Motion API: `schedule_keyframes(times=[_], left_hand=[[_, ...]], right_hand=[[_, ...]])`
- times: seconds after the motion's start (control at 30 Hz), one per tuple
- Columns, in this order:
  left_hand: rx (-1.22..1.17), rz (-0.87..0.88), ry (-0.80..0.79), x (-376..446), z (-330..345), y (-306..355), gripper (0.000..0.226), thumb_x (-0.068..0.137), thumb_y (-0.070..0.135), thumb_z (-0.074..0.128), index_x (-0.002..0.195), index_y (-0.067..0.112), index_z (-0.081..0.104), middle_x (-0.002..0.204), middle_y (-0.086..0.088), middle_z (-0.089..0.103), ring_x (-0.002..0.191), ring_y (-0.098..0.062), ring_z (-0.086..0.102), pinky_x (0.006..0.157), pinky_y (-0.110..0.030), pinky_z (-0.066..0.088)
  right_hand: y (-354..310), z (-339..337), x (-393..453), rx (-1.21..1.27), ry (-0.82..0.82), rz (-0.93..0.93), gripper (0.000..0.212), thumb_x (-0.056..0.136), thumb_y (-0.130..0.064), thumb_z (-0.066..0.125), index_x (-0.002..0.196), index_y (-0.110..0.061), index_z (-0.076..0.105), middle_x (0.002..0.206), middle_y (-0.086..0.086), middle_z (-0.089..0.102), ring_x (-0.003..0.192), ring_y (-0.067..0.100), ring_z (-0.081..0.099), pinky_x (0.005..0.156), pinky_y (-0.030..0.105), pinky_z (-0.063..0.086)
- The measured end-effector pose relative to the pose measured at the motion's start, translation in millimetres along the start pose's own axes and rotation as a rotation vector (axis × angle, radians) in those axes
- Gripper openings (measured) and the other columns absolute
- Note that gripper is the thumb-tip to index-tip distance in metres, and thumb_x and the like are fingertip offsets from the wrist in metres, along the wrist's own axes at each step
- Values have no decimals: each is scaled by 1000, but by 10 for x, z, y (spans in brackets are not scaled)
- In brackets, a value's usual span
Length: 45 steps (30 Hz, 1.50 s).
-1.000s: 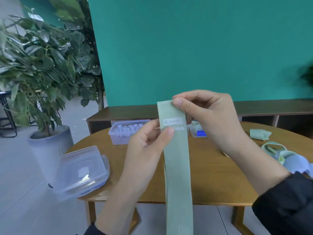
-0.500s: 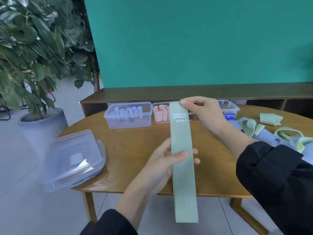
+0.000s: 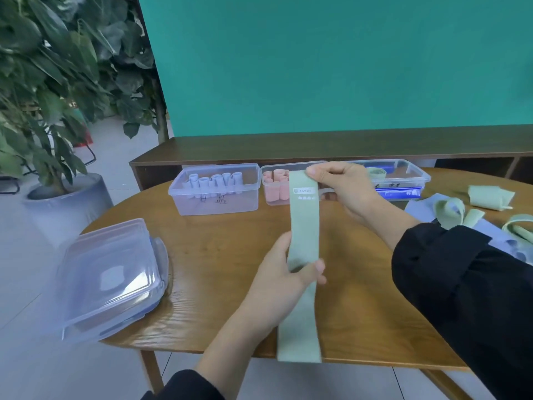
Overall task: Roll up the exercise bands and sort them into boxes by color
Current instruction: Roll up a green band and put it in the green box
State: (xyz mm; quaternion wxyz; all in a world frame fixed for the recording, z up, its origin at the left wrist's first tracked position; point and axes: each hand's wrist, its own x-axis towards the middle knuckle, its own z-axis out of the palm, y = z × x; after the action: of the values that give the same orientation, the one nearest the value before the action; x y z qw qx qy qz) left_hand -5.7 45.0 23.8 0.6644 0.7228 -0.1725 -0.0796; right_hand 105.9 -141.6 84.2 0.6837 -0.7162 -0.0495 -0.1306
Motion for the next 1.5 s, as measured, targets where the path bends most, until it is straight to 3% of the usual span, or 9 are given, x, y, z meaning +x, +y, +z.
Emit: schedule_keyframes(times=[0.13,0.37,0.57,0.73,0.9,1.07,1.23,1.33,1.5], left_hand=[[120,-52,141,61,-17,-151,35,90,27,73,117,42,56,99,10,75,93,-11,72,88,-42,58],[103,-128,186,116,-38,-225,77,83,33,81,141,53,33,107,12,74,96,-11,73,93,-43,57],[233,-158,66,17,-83,-157,48,87,37,78,127,53,55,102,8,73,90,-9,72,84,-33,60],[283,-186,-42,-113,-140,-16,43,95,33,70,135,38,55,90,-8,72,62,-21,74,61,-30,61],[481,-185,-62,-258,-182,42,44,97,45,62,138,33,50,66,-7,73,53,-17,71,54,-21,54],[545,-169,-47,-341,-230,39,44,96,46,63,137,34,53,67,-4,73,55,-18,71,54,-22,54],[443,-110,19,-396,-257,-6,36,94,42,69,127,31,63,69,-3,71,51,-18,69,50,-21,51],[422,-53,44,-467,-252,-43,32,91,39,74,121,31,67,68,-2,70,50,-17,67,52,-20,50],[316,-3,73,-562,-242,-69,21,82,29,84,102,29,78,79,2,72,58,-12,64,54,-21,50]], right_hand=[[125,-28,131,-141,-42,-3,5,86,-25,80,89,-22,81,72,4,69,57,5,52,48,22,37],[440,-7,341,-187,-45,6,5,84,-22,82,88,-20,80,73,10,71,66,21,55,49,24,45],[678,35,471,-238,31,41,12,86,-24,80,96,-18,79,73,5,73,54,7,57,45,19,45],[878,37,459,-336,21,74,15,86,-27,80,99,-18,79,63,-1,71,44,2,52,49,16,46],[929,32,378,-440,-7,64,40,88,-37,77,122,-19,69,85,1,75,59,1,61,62,12,49],[826,-15,54,-665,-41,22,53,85,-45,77,129,-19,64,118,-6,67,102,11,65,85,23,49],[636,-85,-628,-672,-228,-18,64,81,-49,78,137,-26,58,130,-8,60,109,2,62,97,23,51],[506,-133,-1143,-698,-307,-35,69,79,-55,74,139,-28,56,133,-13,56,112,-6,57,96,6,43],[390,-243,-1679,-684,-294,-62,47,83,-49,74,126,-38,61,123,-30,55,112,-19,51,92,-2,36]])
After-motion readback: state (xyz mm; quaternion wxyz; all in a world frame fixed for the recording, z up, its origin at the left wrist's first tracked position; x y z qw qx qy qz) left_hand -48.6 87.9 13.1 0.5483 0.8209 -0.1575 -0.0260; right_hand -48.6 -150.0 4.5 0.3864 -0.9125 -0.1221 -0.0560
